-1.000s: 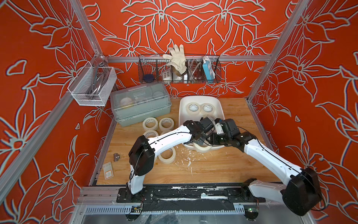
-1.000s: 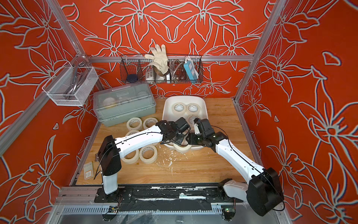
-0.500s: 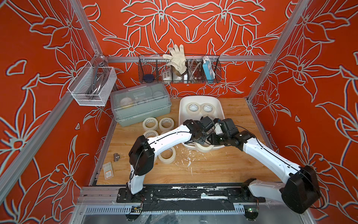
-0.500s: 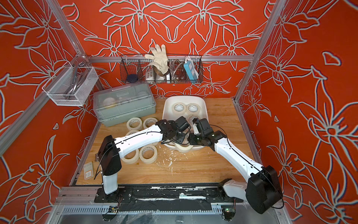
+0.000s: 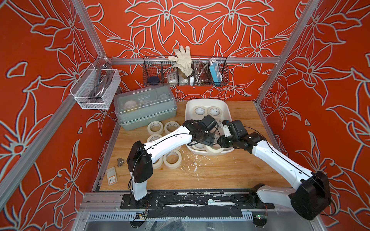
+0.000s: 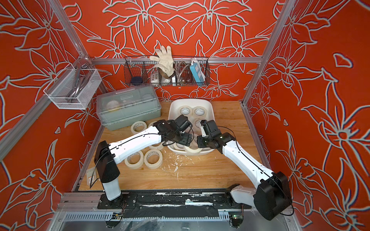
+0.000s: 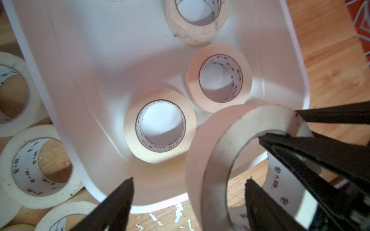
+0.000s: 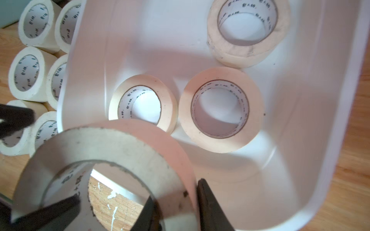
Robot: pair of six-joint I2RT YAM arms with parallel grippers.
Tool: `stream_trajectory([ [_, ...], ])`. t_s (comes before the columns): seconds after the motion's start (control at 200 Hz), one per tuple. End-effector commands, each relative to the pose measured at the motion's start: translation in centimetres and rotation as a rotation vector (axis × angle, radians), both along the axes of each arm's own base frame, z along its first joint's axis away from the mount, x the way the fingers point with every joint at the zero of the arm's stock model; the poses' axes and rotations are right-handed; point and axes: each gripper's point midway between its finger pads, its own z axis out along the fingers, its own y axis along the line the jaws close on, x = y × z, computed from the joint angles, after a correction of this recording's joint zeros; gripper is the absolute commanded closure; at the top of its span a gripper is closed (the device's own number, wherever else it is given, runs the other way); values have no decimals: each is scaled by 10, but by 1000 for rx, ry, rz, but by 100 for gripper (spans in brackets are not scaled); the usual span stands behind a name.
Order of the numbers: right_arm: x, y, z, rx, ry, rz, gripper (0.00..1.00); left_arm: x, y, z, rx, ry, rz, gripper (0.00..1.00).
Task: Take out the art tape in the storage box
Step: Pick up the art tape from the storage box.
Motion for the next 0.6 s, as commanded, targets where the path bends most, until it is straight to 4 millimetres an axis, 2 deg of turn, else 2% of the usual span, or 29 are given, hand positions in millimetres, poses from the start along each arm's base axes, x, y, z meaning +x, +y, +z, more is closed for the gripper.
stream_trajectory([
  [0.0, 12, -14, 22, -79, -74, -20, 100, -3, 4, 26, -87, -4, 14, 7],
  [0.255, 45, -34, 54, -143, -142, -130, 100, -1, 31, 39, -109, -41, 86, 1],
  [0.48, 87, -64, 88, -143, -200, -271, 100, -6, 53, 41, -85, -64, 116, 1],
  [0.591, 109, -83, 97, -163, -218, -340, 100, -9, 61, 42, -85, -71, 126, 1],
])
